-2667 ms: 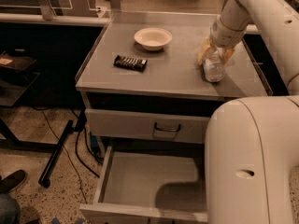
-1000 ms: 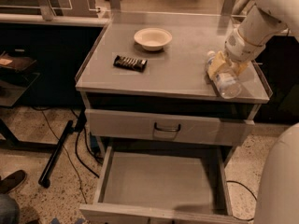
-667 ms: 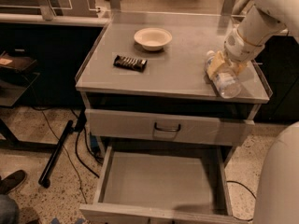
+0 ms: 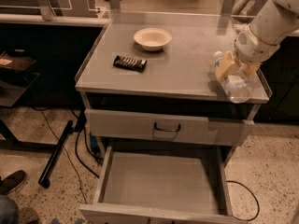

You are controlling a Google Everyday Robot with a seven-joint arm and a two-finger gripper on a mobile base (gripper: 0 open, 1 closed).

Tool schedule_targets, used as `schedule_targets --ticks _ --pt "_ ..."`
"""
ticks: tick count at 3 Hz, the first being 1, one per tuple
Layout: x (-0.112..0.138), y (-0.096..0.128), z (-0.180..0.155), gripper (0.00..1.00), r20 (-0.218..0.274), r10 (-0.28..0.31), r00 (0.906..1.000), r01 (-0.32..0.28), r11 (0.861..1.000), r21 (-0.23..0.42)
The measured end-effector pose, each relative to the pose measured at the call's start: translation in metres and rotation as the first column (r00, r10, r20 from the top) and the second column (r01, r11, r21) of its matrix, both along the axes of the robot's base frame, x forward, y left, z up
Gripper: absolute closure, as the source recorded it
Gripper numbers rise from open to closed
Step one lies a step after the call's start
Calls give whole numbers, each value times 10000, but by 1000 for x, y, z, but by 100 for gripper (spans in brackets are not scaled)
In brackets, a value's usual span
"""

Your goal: Place blue plastic bottle into middle drawer

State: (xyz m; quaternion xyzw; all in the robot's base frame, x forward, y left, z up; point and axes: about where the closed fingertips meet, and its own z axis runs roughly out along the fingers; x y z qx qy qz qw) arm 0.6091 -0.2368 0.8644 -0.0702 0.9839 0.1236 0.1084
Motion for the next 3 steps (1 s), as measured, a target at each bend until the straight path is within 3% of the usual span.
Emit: schedule_targets --ticks 1,2,3 --pt "-47 -2 5 100 -72 525 9986 -523 9983 245" --pt "-47 -2 5 100 -72 526 9986 -524 9983 245" --pt "-73 4 9 100 38 899 9959 -900 9954 336"
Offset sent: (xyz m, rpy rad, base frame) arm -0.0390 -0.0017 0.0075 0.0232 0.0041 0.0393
